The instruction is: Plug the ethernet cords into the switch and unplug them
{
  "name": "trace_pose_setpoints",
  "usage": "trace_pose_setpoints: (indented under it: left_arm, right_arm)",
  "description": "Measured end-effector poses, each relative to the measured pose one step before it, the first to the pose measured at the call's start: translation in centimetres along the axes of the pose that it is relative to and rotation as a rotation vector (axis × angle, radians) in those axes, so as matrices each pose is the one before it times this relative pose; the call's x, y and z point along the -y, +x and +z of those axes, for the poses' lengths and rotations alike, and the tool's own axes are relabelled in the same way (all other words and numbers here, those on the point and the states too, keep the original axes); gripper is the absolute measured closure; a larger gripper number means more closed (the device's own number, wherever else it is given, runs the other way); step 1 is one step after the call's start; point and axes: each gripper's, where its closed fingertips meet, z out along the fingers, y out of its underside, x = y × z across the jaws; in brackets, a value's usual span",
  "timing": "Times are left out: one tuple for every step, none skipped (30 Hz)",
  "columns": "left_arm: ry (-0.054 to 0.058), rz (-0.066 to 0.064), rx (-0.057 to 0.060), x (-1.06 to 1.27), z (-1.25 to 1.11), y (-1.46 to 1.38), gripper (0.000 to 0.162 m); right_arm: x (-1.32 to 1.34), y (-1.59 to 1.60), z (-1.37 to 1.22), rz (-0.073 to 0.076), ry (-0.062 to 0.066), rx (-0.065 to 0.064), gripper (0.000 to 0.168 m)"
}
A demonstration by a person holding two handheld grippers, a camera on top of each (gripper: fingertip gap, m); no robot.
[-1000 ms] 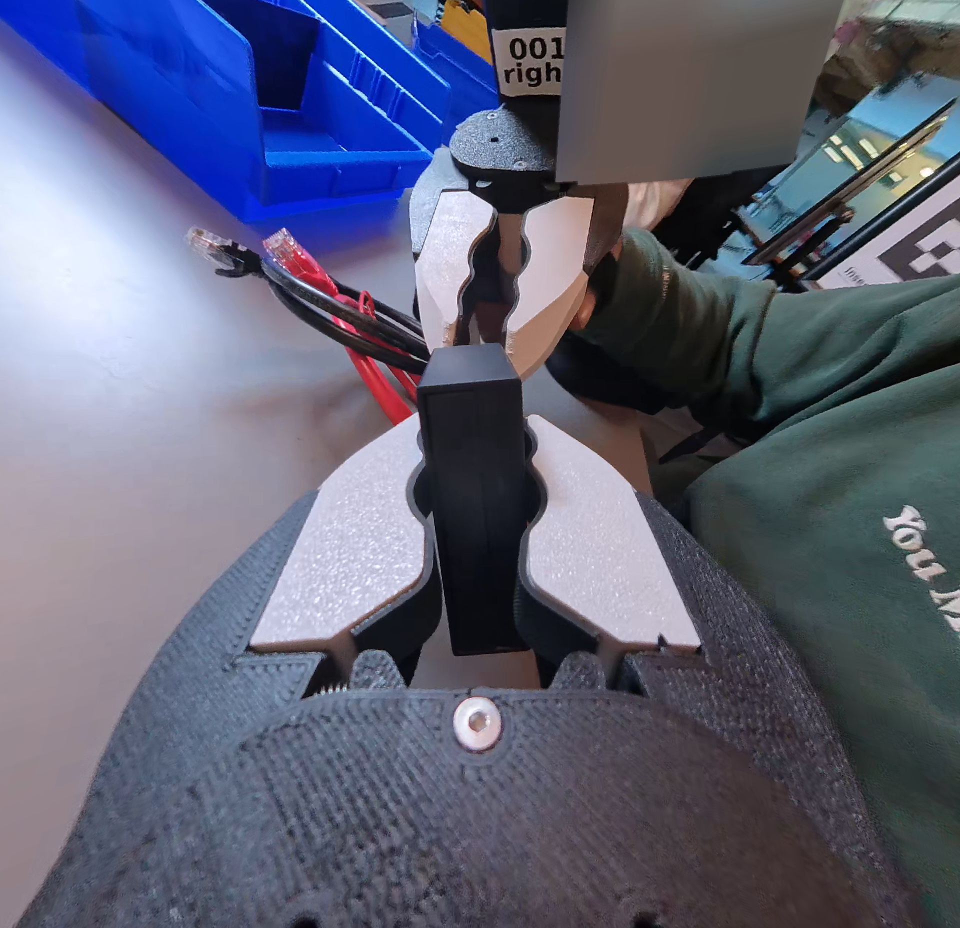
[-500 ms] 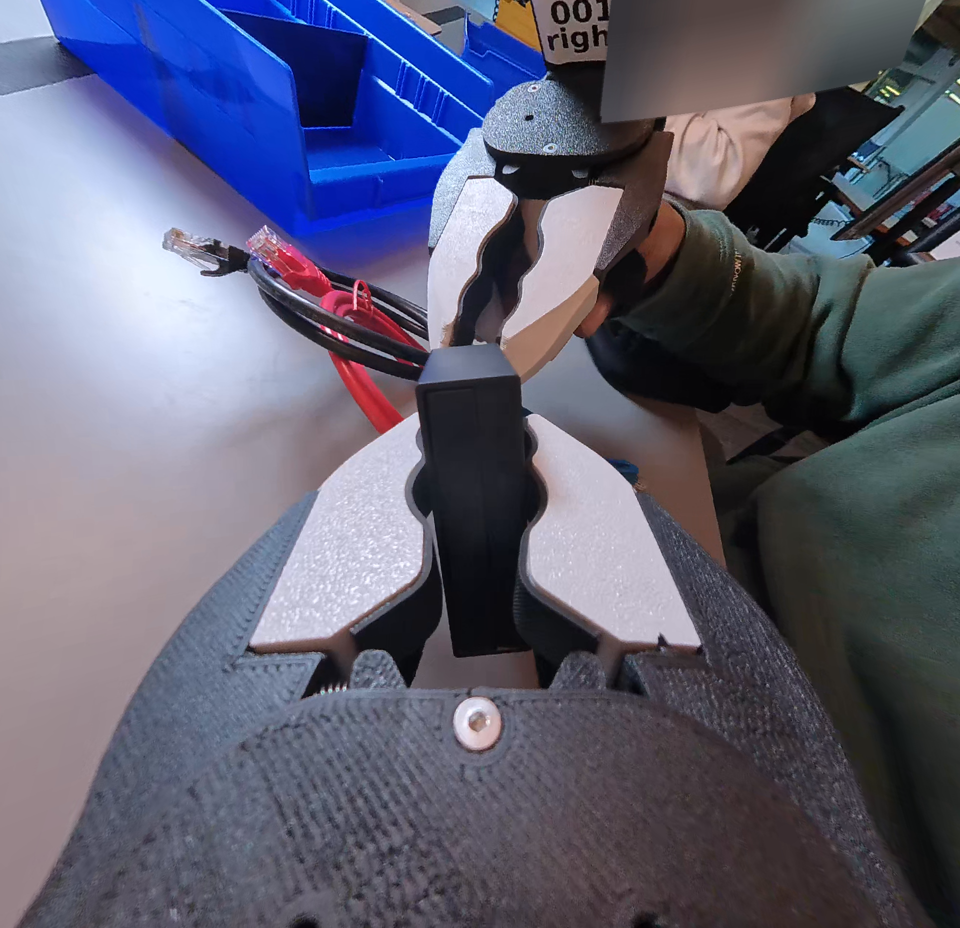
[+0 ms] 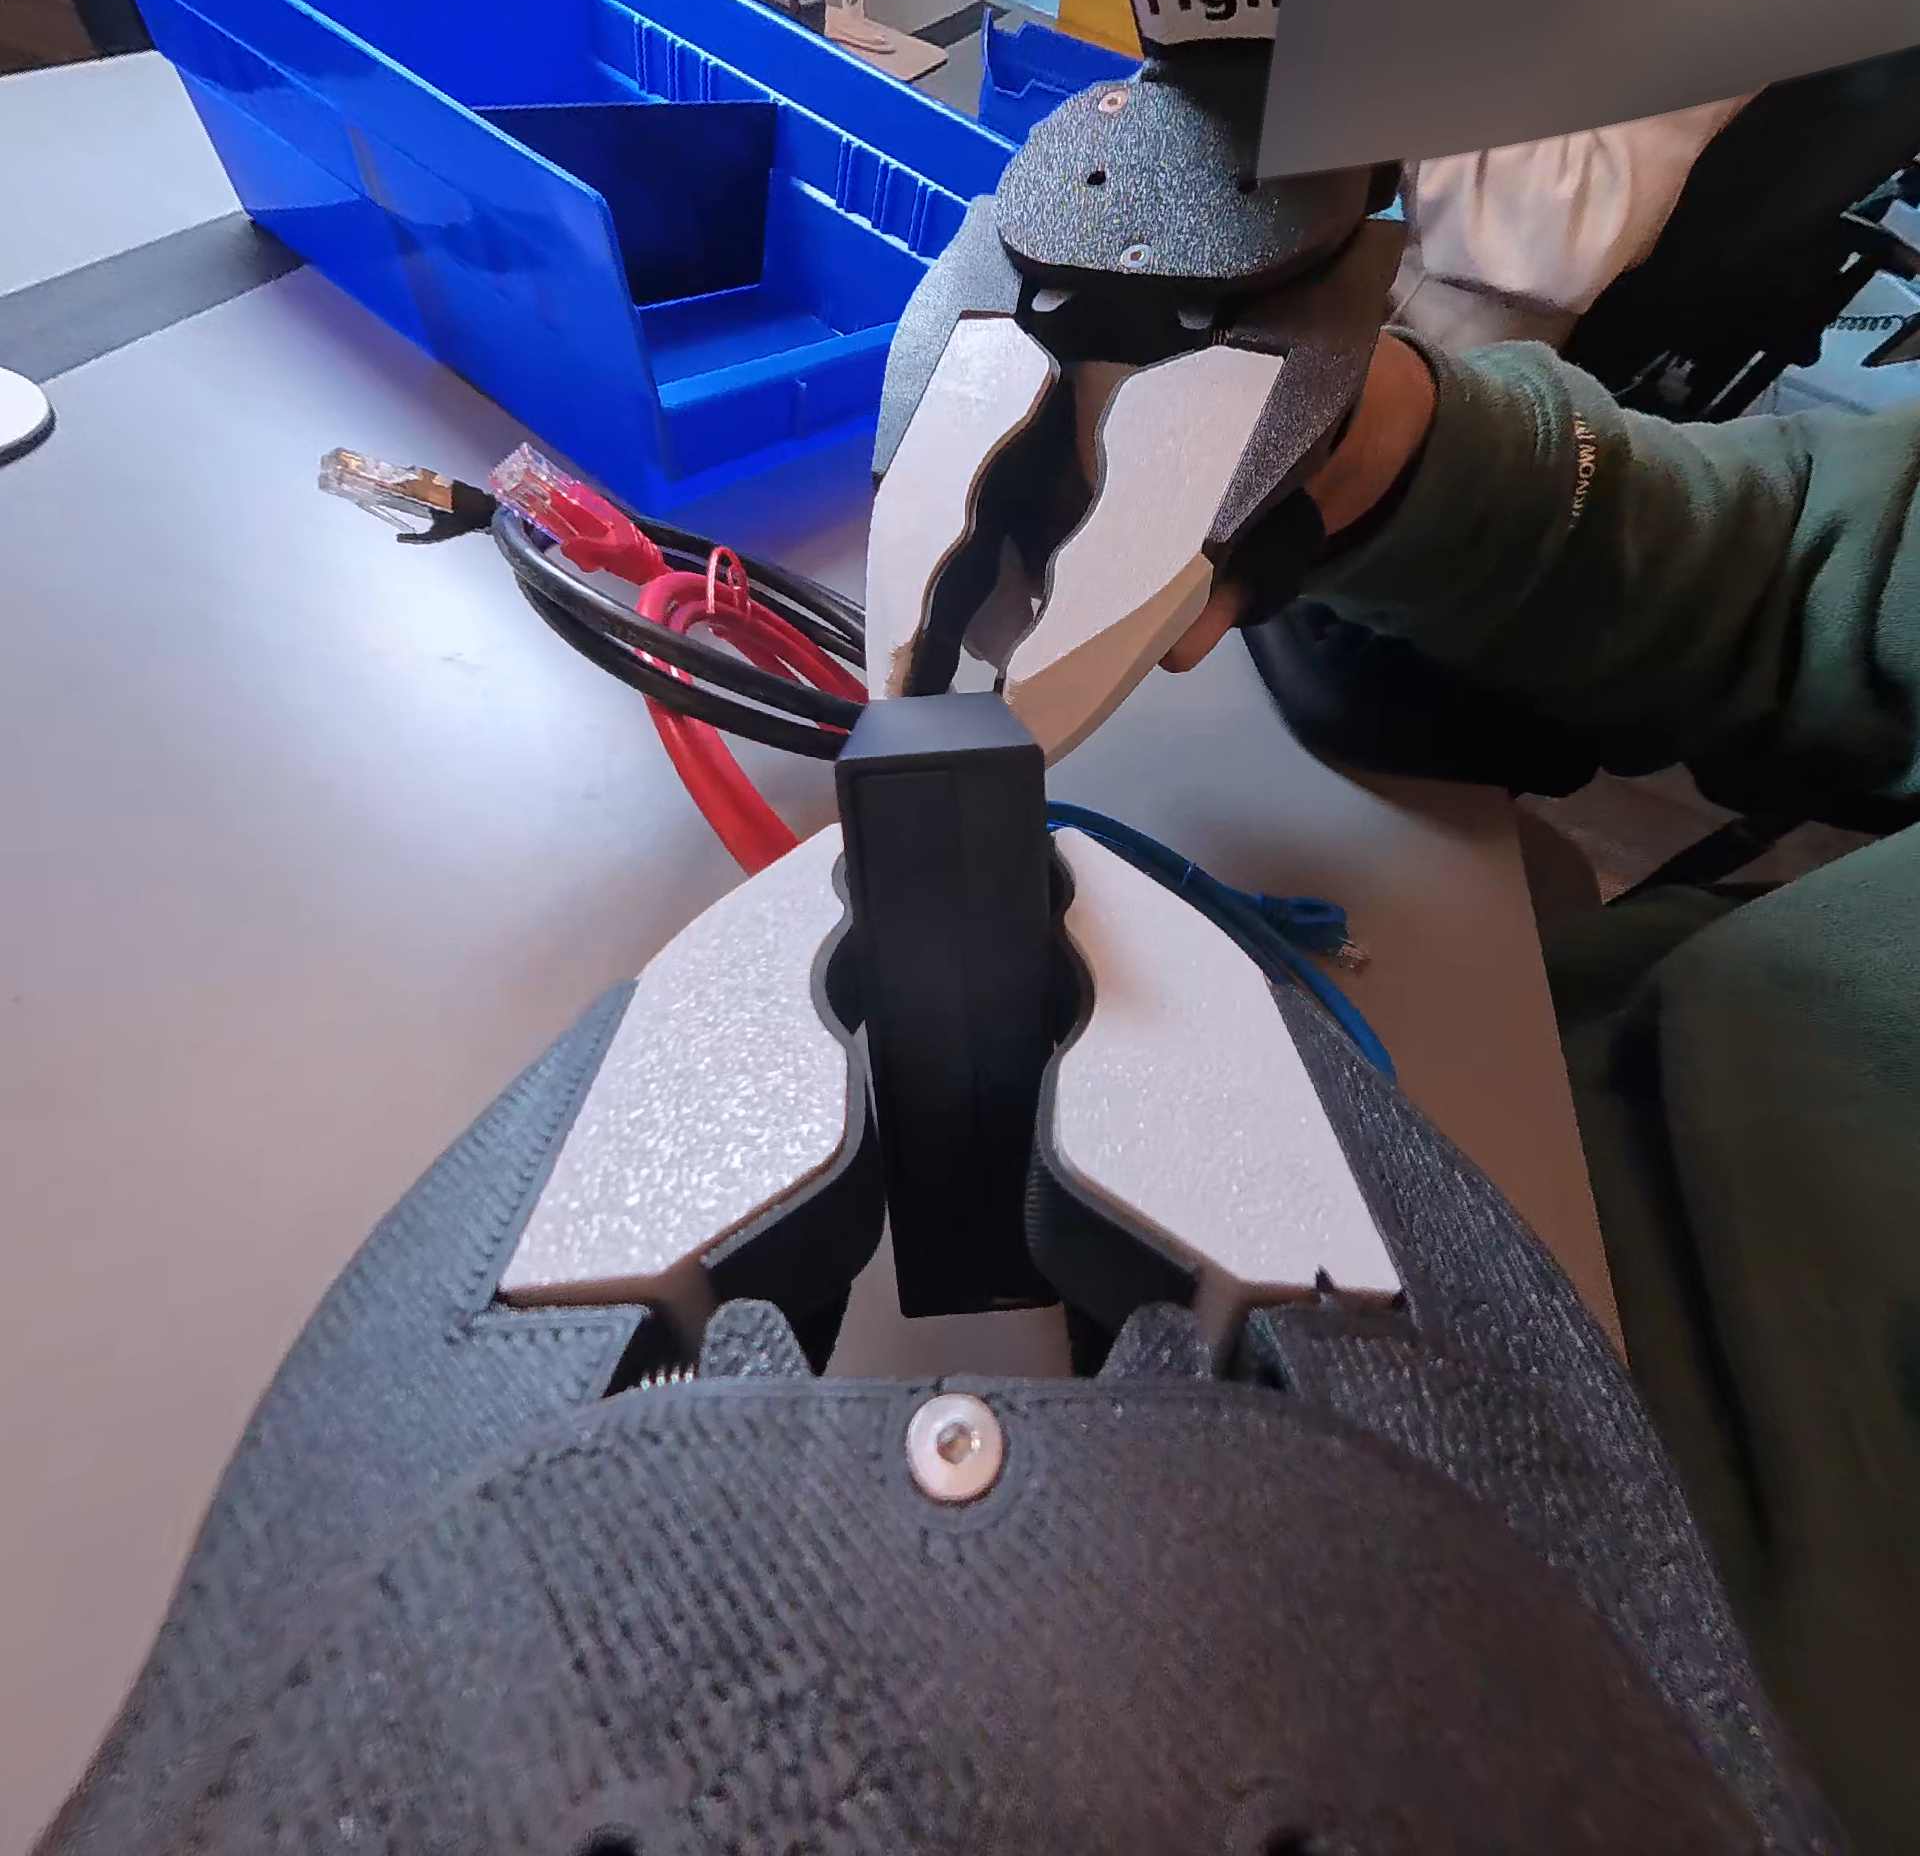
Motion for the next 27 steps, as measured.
trace_pose_setpoints:
  left_arm:
    - [-0.0011, -0.0062, -0.0030, -0.019, 0.048, -0.024, 0.131]
    - [0.0022, -0.0052, -0.0027, 0.020, -0.001, -0.047, 0.131]
    - [0.0027, -0.0037, -0.0037, -0.009, 0.004, 0.009, 0.131]
    - [0.0023, -0.0090, -0.0062, 0.001, -0.001, -0.016, 0.131]
    - [0.0035, -0.0061, -0.0037, 0.024, -0.025, -0.020, 0.131]
    - [0.0030, -0.0006, -0.0028, 0.028, -0.015, 0.027, 0.131]
    - [0.0027, -0.0001, -0.0087, 0.035, -0.001, 0.052, 0.131]
    - [0.0080, -0.0003, -0.0170, 0.050, 0.002, 0.111, 0.131]
    - [0.0088, -0.0154, -0.0262, 0.009, -0.043, 0.138, 0.131]
    - [0.0039, -0.0343, -0.0331, -0.061, -0.036, 0.080, 0.131]
    - [0.0157, -0.0300, -0.0244, 0.086, -0.078, -0.043, 0.131]
    - [0.0104, -0.0261, -0.0232, 0.100, -0.086, 0.011, 0.131]
    - [0.0003, -0.0129, -0.0092, -0.018, -0.020, -0.054, 0.131]
    - [-0.0004, 0.0013, 0.0020, -0.062, 0.017, -0.073, 0.131]
    - [0.0032, -0.0076, -0.0064, 0.006, 0.008, 0.058, 0.131]
    - [0.0065, -0.0112, -0.0090, 0.080, -0.026, 0.068, 0.131]
    - [0.0004, -0.0025, 0.0001, -0.032, -0.029, -0.044, 0.131]
    - [-0.0002, 0.0000, -0.0005, -0.031, -0.013, -0.011, 0.131]
    - [0.0024, -0.0010, -0.0020, 0.029, -0.002, 0.029, 0.131]
    - [0.0021, -0.0007, -0.0009, 0.057, -0.024, 0.027, 0.131]
    - [-0.0013, 0.0020, 0.0034, -0.002, -0.006, -0.038, 0.131]
    - [0.0006, 0.0033, 0.0026, -0.026, -0.010, -0.021, 0.131]
    - [0.0024, -0.0010, 0.0007, -0.017, 0.005, -0.006, 0.131]
    - [0.0002, -0.0025, 0.0041, -0.004, 0.019, -0.059, 0.131]
    - [0.0011, 0.0006, 0.0035, -0.005, 0.003, -0.061, 0.131]
    - [0.0031, -0.0035, -0.0019, 0.035, -0.038, 0.002, 0.131]
    - [0.0019, 0.0027, -0.0002, 0.045, -0.029, 0.057, 0.131]
  right_arm:
    - [-0.036, 0.037, -0.016, -0.0020, -0.0028, -0.0050, 0.152]
    - [-0.017, 0.032, 0.008, 0.0011, -0.0007, -0.0037, 0.152]
    - [-0.037, -0.013, 0.000, 0.0003, -0.0037, -0.0002, 0.152]
    - [-0.011, 0.012, 0.005, -0.0007, -0.0028, -0.0036, 0.152]
    - [0.012, -0.001, -0.003, -0.0030, -0.0020, -0.0049, 0.152]
    - [0.027, -0.024, -0.022, -0.0023, 0.0003, -0.0023, 0.152]
    - [0.003, -0.059, -0.038, -0.0004, 0.0027, 0.0023, 0.152]
    - [0.028, -0.118, -0.053, 0.0036, 0.0073, 0.0111, 0.153]
    - [0.066, -0.193, -0.041, -0.0154, 0.0122, 0.0157, 0.153]
    - [0.051, -0.146, 0.023, -0.0038, 0.0098, 0.0094, 0.152]
    - [0.187, -0.053, 0.036, 0.0021, 0.0164, 0.0009, 0.152]
    - [0.164, -0.061, 0.005, 0.0002, 0.0135, 0.0071, 0.152]
    - [0.003, 0.006, 0.038, 0.0125, -0.0004, 0.0088, 0.152]
    - [-0.083, 0.066, 0.051, 0.0042, -0.0044, 0.0040, 0.152]
    - [-0.077, -0.009, 0.045, -0.0022, -0.0021, 0.0050, 0.150]
    - [-0.110, -0.079, 0.078, -0.0009, -0.0039, 0.0077, 0.149]
    - [-0.062, -0.010, 0.089, -0.0014, -0.0029, -0.0006, 0.149]
    - [-0.017, 0.053, 0.037, -0.0051, 0.0002, -0.0071, 0.150]
    - [0.072, -0.014, -0.041, 0.0001, 0.0069, 0.0019, 0.150]
    - [0.110, -0.028, -0.066, 0.0164, 0.0142, 0.0099, 0.150]
    - [0.111, -0.017, -0.058, 0.0284, 0.0163, 0.0148, 0.150]
    - [0.134, -0.027, -0.063, 0.0286, 0.0166, 0.0186, 0.150]
    - [0.105, 0.014, -0.086, 0.0258, 0.0106, 0.0150, 0.150]
    - [-0.037, 0.068, -0.004, 0.0135, -0.0038, 0.0048, 0.151]
    - [0.024, 0.051, 0.034, 0.0030, 0.0007, -0.0033, 0.151]
    - [0.053, -0.001, 0.021, 0.0012, 0.0043, -0.0005, 0.151]
    - [0.068, -0.047, -0.012, 0.0117, 0.0074, 0.0080, 0.152]
